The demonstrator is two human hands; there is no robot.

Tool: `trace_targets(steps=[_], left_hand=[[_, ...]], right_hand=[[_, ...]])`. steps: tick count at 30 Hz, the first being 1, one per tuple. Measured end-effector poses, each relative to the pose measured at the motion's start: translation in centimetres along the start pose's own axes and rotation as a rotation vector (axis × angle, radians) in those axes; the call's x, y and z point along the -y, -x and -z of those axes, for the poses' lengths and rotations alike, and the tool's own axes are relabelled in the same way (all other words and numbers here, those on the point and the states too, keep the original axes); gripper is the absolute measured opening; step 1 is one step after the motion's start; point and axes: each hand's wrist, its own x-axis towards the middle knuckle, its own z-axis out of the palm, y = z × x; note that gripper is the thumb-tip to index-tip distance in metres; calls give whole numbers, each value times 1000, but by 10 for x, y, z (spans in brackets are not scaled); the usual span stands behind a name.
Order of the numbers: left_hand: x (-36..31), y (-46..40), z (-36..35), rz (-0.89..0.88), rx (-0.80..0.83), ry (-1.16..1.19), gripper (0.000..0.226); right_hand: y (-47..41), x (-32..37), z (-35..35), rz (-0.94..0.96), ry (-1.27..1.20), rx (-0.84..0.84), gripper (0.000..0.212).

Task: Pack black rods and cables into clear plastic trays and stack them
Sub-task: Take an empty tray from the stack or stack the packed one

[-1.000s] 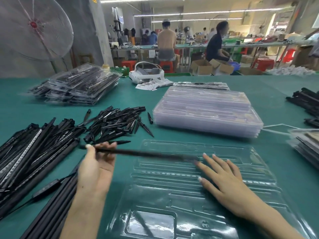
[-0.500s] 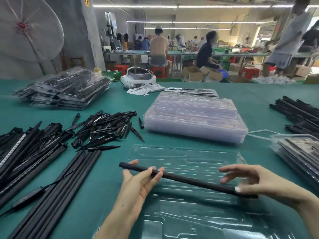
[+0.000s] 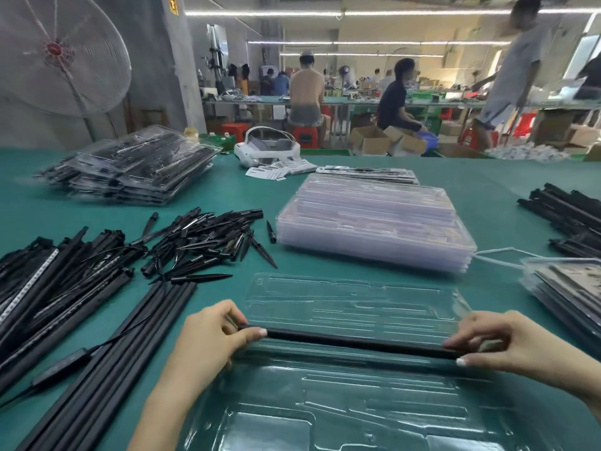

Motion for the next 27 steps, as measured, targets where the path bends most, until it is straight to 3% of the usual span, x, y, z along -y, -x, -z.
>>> trace_targets(steps=[3, 8, 14, 18, 24, 27], left_hand=[[2, -2, 1, -65, 110, -168, 30], [3, -1, -1, -186, 134, -441, 27], [5, -1, 5, -146, 118, -309, 25], [4, 1, 3, -184, 45, -385, 19], [8, -1, 7, -110, -103, -407, 19], [12, -1, 6, -60, -94, -357, 17]], right_hand=[[2, 5, 2, -17, 69, 12, 31], [0, 7, 1, 15, 337, 3, 19], [0, 3, 3, 19, 316, 1, 13], [-1, 2, -2, 51, 311, -9, 9], [-9, 8, -13, 103, 314, 1, 23], [-9, 9, -14, 91, 288, 6, 27]])
